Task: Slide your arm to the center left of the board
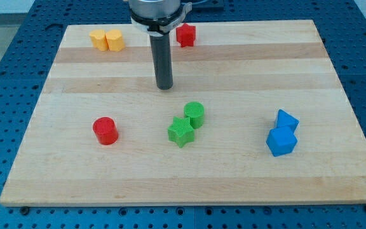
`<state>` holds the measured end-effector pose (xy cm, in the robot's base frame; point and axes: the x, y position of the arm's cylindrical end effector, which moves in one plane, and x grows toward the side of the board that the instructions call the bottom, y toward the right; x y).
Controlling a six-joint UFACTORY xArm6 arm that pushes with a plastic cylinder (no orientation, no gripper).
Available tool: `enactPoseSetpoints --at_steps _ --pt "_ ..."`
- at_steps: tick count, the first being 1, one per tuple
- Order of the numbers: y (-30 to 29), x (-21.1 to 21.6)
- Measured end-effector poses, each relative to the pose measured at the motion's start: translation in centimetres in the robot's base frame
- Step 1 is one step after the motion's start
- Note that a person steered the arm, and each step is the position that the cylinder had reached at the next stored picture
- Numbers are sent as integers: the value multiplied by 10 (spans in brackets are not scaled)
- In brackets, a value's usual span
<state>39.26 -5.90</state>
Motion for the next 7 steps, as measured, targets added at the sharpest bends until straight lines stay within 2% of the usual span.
enactPoseSetpoints --at_steps 5,7 --pt "-127 21" --pt "-154 26"
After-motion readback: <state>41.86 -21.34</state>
